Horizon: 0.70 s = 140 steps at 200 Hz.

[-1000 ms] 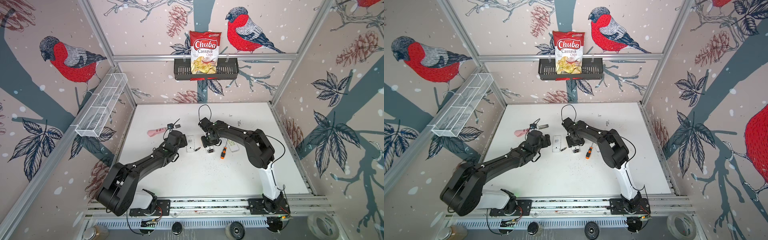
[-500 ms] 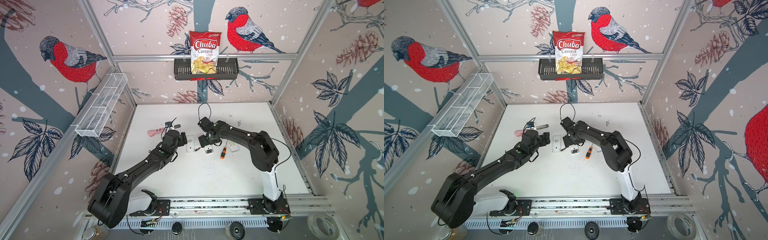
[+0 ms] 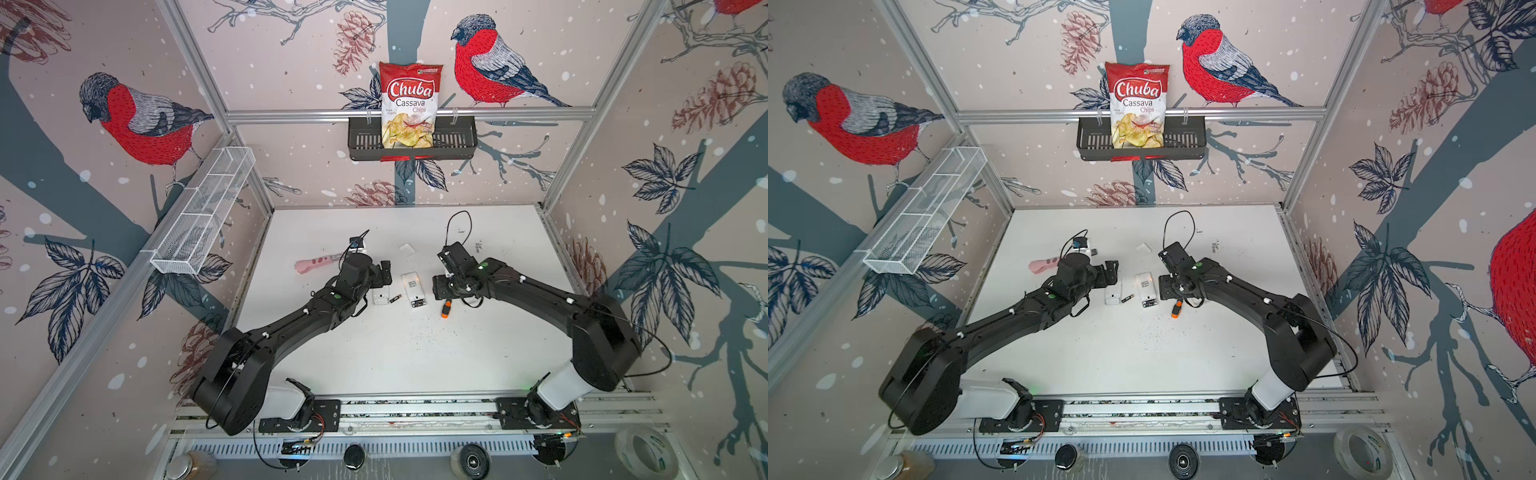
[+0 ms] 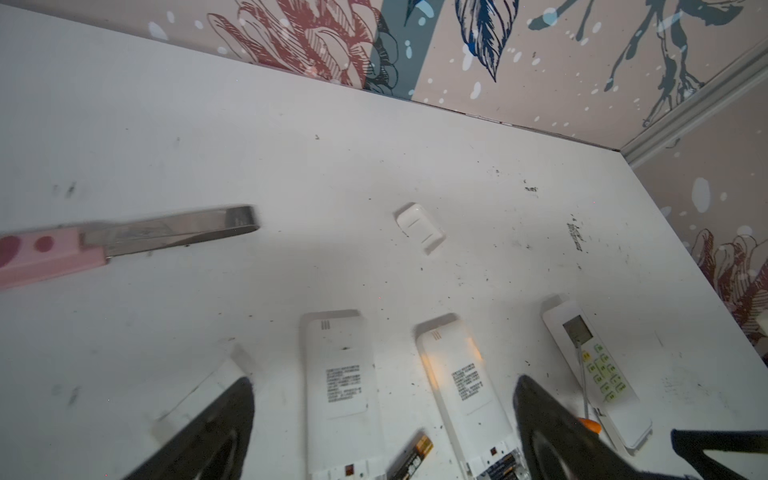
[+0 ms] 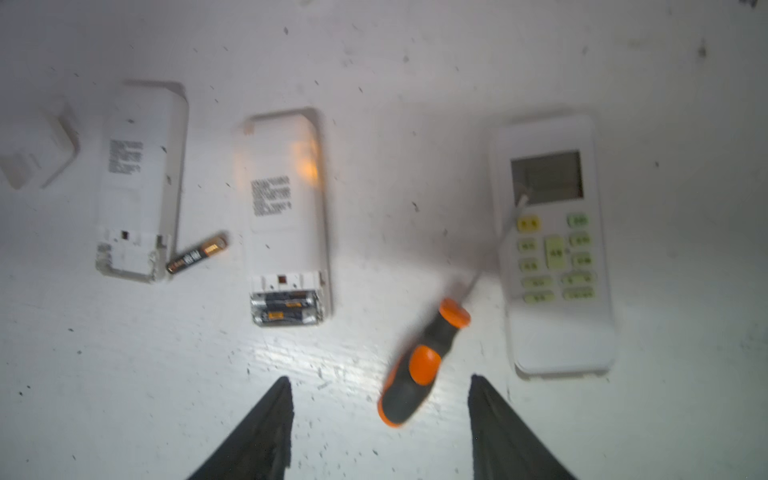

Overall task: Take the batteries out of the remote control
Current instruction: 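Grasp the orange-and-black screwdriver handle with the right gripper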

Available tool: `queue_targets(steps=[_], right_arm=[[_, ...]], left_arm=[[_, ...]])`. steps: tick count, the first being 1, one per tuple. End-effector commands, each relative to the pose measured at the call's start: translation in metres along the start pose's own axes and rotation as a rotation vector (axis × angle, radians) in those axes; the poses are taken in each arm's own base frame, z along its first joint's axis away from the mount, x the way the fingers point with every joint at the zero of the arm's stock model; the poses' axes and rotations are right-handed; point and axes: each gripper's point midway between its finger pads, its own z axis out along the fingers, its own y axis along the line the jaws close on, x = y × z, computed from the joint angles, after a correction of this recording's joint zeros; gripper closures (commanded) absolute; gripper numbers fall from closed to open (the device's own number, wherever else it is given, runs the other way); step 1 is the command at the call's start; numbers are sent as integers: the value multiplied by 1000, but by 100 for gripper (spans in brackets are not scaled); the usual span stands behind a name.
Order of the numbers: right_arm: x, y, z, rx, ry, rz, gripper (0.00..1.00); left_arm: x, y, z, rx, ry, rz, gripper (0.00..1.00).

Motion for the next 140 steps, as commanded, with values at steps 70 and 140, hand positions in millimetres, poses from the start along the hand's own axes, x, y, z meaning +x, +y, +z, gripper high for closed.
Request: queue_targets(steps=[70, 140], right_arm=[[40, -8, 33, -39, 65, 86, 40], [37, -7, 56, -8, 101, 71, 51]], left_arm=[[6, -24, 16, 73, 11, 23, 5], [11, -23, 17, 73, 19, 30, 5]])
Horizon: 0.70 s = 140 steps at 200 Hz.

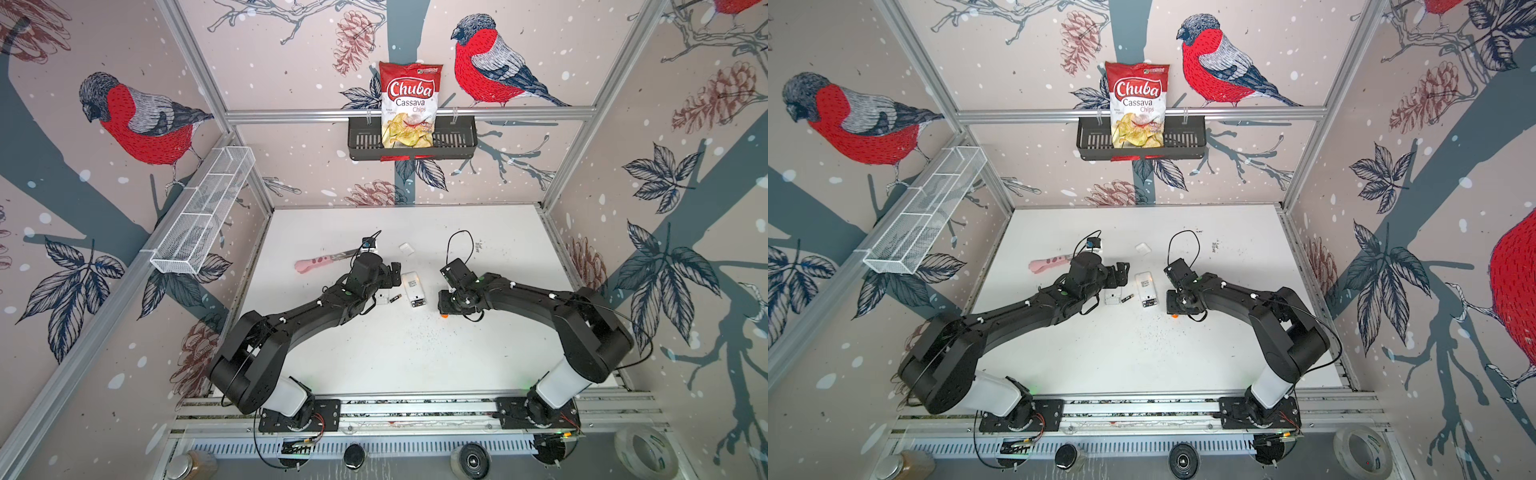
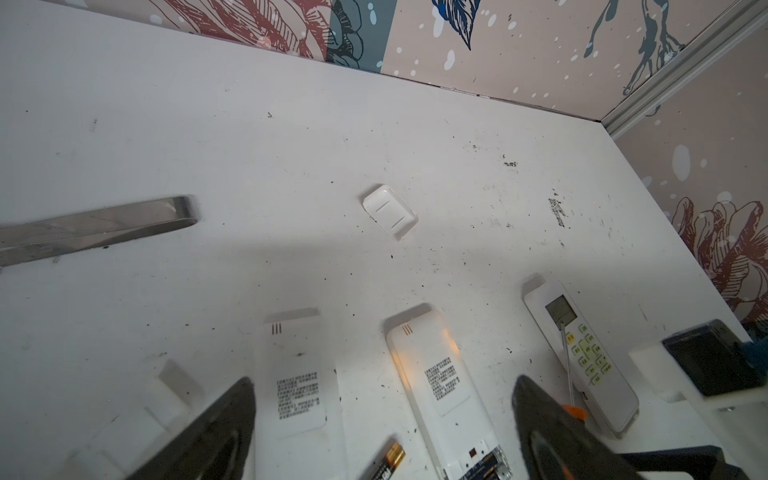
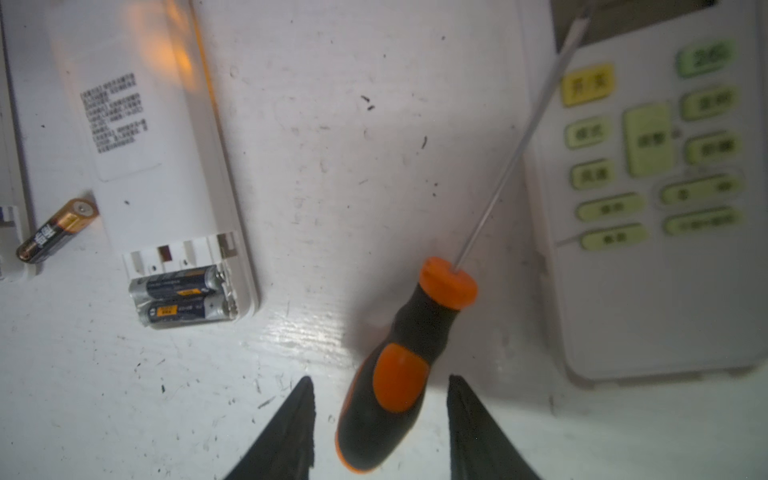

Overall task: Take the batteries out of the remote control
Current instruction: 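Grasp the orange-and-black screwdriver handle with the right gripper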

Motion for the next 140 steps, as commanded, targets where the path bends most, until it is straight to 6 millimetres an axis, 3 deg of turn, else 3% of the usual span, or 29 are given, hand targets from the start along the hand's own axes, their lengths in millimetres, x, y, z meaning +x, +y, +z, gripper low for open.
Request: queue_targets(steps=[1, 80, 103, 140], right_arm=[[-6, 3, 4, 4, -8, -9, 52], [-4, -4, 15, 94, 22, -54, 72], [-5, -4, 10, 87, 7, -58, 81], [-15, 11, -9, 13, -57, -87, 85]], left_arm=[[-5, -4, -1, 23, -21, 11, 5], [-7, -2, -6, 20, -37, -14, 5], [-10, -3, -9, 32, -52, -21, 5], [-18, -11, -15, 132, -43, -104, 4]])
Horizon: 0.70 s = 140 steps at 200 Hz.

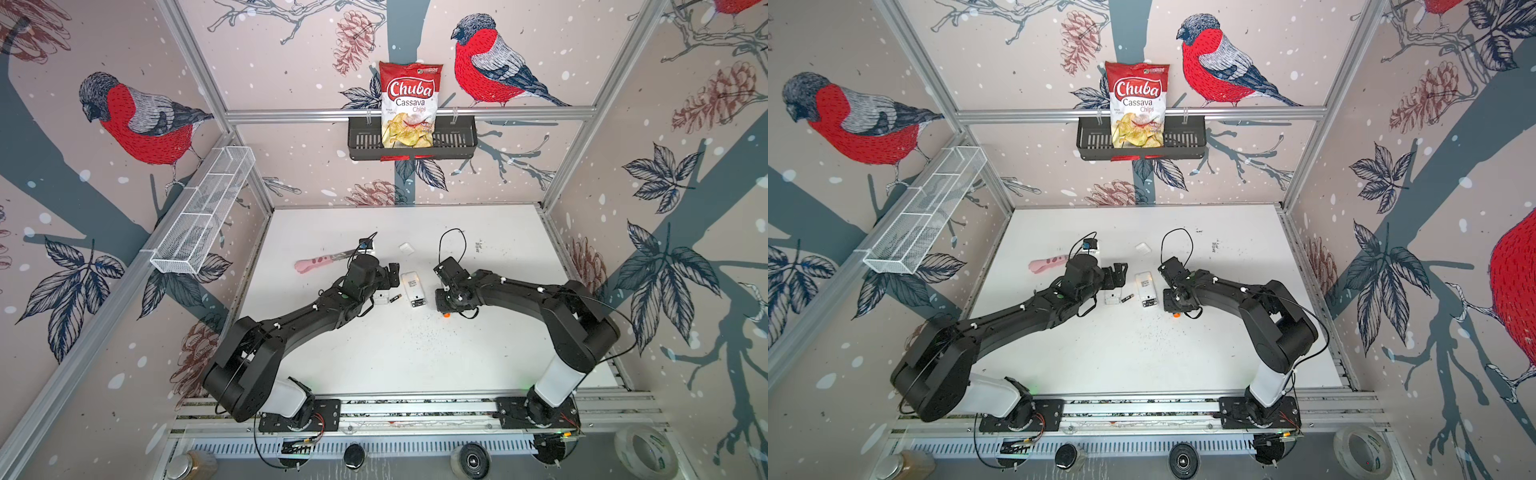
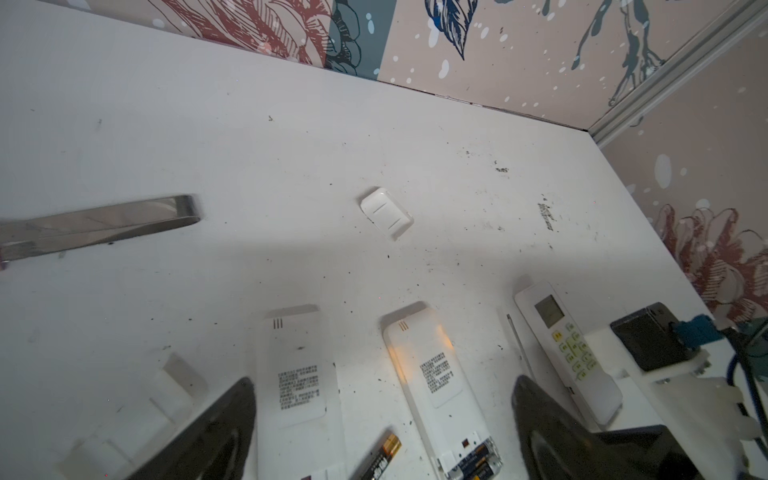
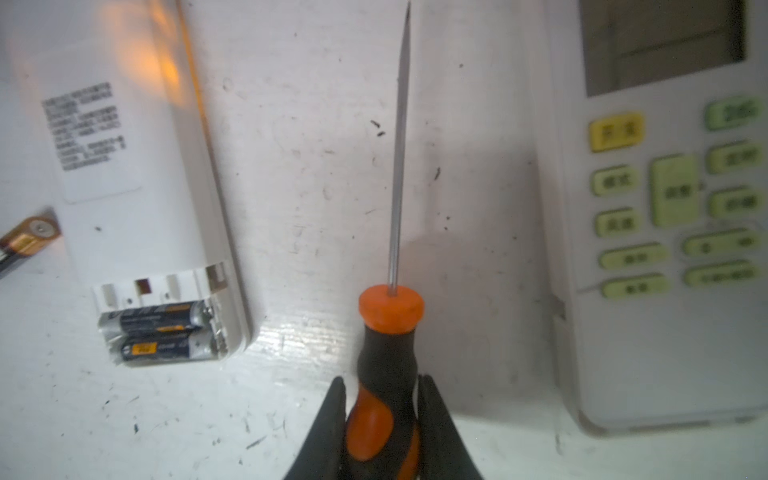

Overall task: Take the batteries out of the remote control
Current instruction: 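Grasp the orange-and-black screwdriver handle with the right gripper, then lift the screwdriver with the right gripper while the left gripper moves toward the remote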

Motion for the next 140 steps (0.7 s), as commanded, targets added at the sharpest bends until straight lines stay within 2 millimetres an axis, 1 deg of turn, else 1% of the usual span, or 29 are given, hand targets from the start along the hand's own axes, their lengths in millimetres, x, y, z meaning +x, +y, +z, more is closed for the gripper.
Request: queue_targets(steps=[1, 16, 34, 53, 69, 87, 111, 140], right_arm=[[-9, 8, -14, -36, -54, -38, 85], [-19, 15, -30, -72, -117, -67, 88], [-32, 22, -52, -111, -197, -89, 93], [-42, 30, -70, -150, -247, -117, 94], [-47, 38, -79, -185, -267, -144, 94], [-51, 51, -91, -242, -299, -178, 94], [-55, 63, -105, -308, -336, -218, 94], [-54, 71, -110, -334, -348, -265, 94]], left_arm=[[-14, -13, -5, 105, -25, -75, 4], [-20, -16, -10, 183, -34, -143, 4], [-27, -27, -19, 299, -57, -197, 4], [-29, -41, -22, 383, -34, -219, 11], [-28, -56, -21, 463, 3, -233, 16], [-25, -66, -18, 531, 31, -258, 22], [-18, -72, -10, 586, 68, -281, 27], [-12, -76, 0, 619, 98, -298, 33]])
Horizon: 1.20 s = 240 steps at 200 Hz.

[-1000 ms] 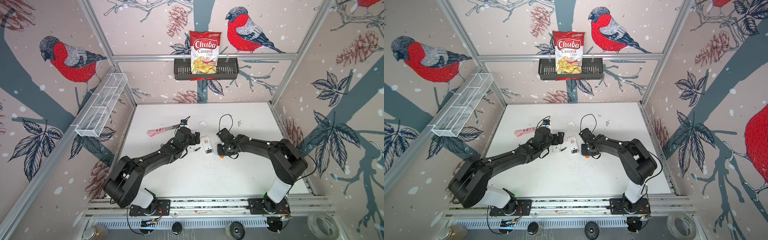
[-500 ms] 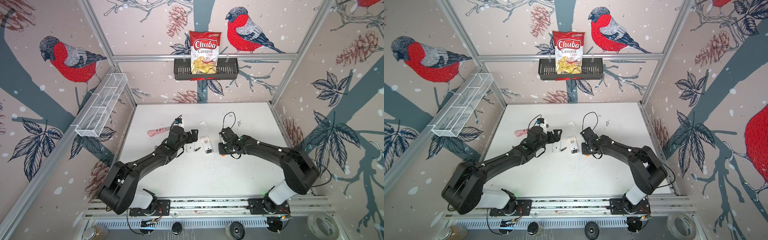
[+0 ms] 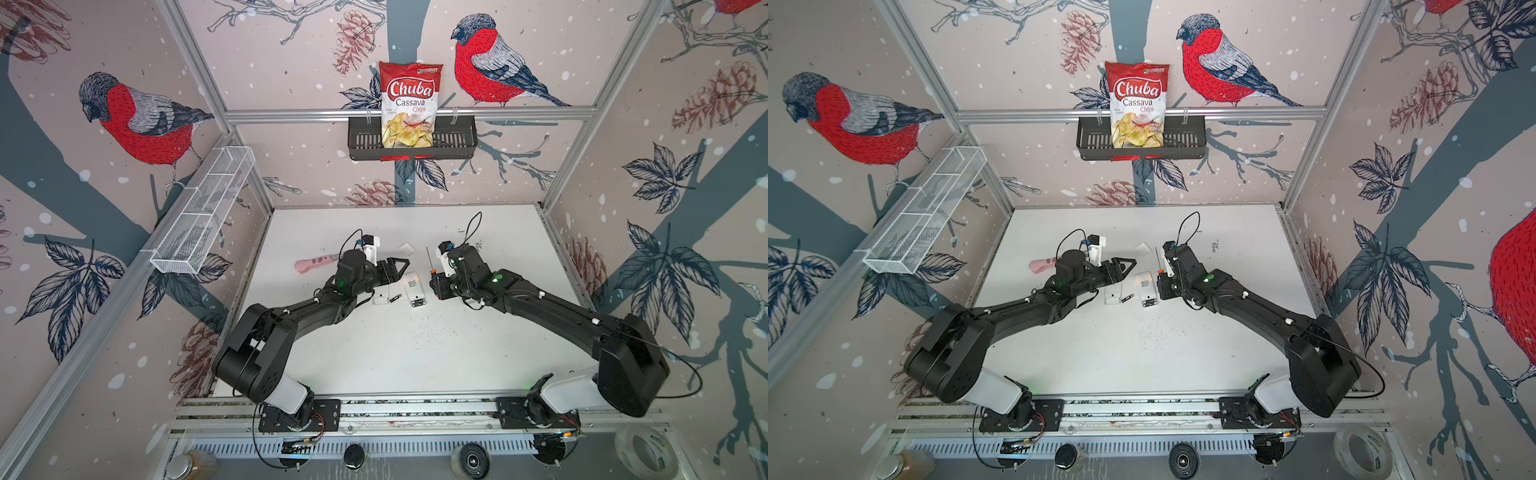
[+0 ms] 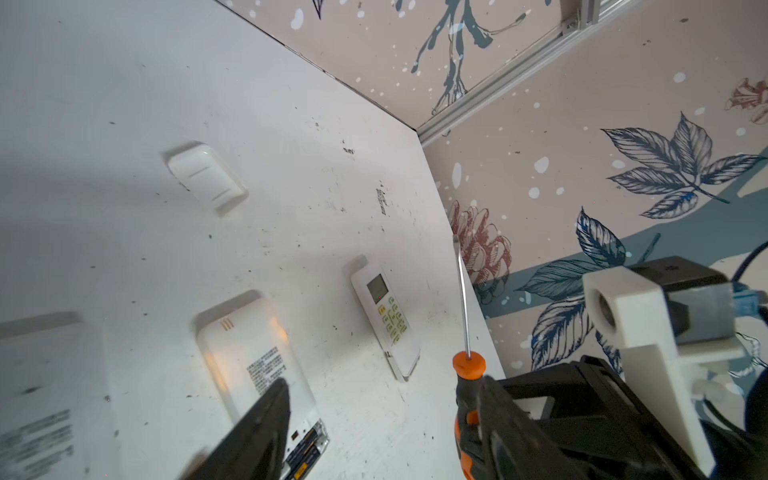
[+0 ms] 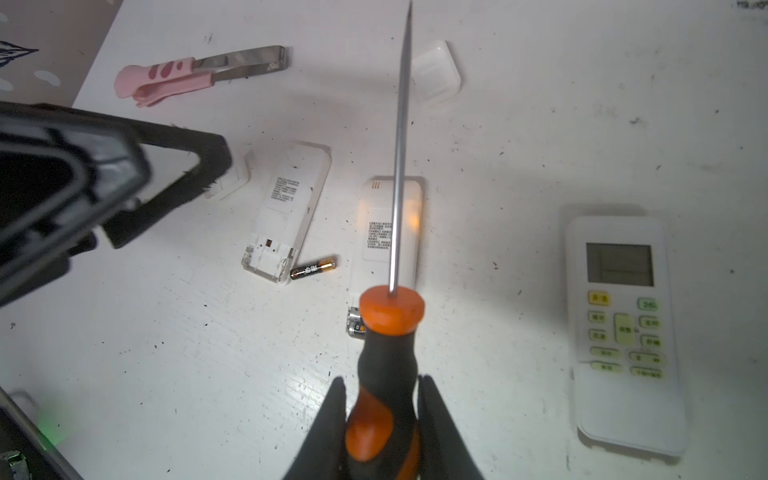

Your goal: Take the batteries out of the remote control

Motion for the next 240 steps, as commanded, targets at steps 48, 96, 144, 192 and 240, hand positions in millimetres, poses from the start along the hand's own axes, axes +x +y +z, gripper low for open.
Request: queue_targets(steps=[48, 96, 144, 192, 240], right_arm=[[-12, 23, 3, -78, -30, -84, 94], [-12, 29, 13, -77, -11, -101, 94], [-15, 32, 19, -83, -9, -110, 94], [-16, 43, 18, -106, -8, -135, 94], [-17, 48, 21, -105, -7, -149, 93]], left_arm=[[-5, -22, 17, 170, 6, -28, 36], [-7, -22, 24, 185, 11, -33, 41], [-9, -24, 25, 205, 9, -41, 48], [-6, -19, 34, 202, 18, -53, 61], [-7, -17, 36, 184, 18, -47, 80]])
